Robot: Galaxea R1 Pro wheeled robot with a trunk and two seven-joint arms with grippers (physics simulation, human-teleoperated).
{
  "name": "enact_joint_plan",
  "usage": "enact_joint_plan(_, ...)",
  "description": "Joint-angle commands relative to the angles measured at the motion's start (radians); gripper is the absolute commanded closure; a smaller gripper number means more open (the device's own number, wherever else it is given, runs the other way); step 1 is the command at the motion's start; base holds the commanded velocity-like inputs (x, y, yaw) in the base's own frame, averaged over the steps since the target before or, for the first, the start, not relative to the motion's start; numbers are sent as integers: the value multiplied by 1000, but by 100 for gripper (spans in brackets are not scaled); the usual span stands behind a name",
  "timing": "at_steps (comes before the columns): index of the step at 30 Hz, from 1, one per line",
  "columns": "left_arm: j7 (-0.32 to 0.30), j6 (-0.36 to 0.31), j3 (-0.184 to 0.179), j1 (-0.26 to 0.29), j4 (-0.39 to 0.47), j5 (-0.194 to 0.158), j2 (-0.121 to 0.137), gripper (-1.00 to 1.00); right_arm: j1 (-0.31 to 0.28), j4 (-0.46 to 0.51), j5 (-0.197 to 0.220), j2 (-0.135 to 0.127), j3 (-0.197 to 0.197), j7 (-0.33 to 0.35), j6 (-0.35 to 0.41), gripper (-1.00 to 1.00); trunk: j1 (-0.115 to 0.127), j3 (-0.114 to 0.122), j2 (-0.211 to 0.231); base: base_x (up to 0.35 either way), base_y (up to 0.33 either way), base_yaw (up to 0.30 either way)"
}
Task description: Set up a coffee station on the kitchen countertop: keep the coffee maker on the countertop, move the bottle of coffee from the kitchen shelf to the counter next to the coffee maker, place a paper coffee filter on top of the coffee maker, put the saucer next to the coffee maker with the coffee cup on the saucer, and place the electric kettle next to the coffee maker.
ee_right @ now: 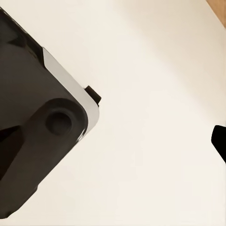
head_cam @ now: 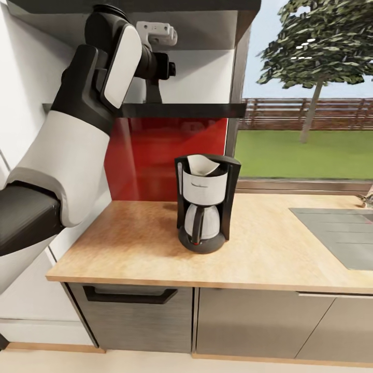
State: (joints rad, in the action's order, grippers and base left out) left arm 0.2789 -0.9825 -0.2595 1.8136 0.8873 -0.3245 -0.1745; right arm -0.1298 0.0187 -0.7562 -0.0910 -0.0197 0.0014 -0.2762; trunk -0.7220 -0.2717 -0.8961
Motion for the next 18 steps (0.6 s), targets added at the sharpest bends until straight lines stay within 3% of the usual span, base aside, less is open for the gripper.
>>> enact_joint_plan(1, 10, -2, -1, 1, -8, -10, 0, -100, -1, 0, 0, 0, -2, 0, -3, -100, 0, -1, -1, 18, -22, 0)
enact_joint_plan(4, 19, -2, -1, 1, -16, -9, 0, -100, -1, 0, 0, -1, -2, 0, -3, -100, 0, -1, -1, 12, -14, 0)
enact_joint_plan(14, 170, -2, -1, 1, -21, -16, 0, -100, -1, 0, 0, -1, -2, 0, -3, -100, 0, -1, -1, 2, -3, 0)
enact_joint_plan(18, 187, -2, -1, 1, -22, -17, 0, -100, -1, 0, 0, -1, -2, 0, -3, -100, 0, -1, -1, 107, 0, 0)
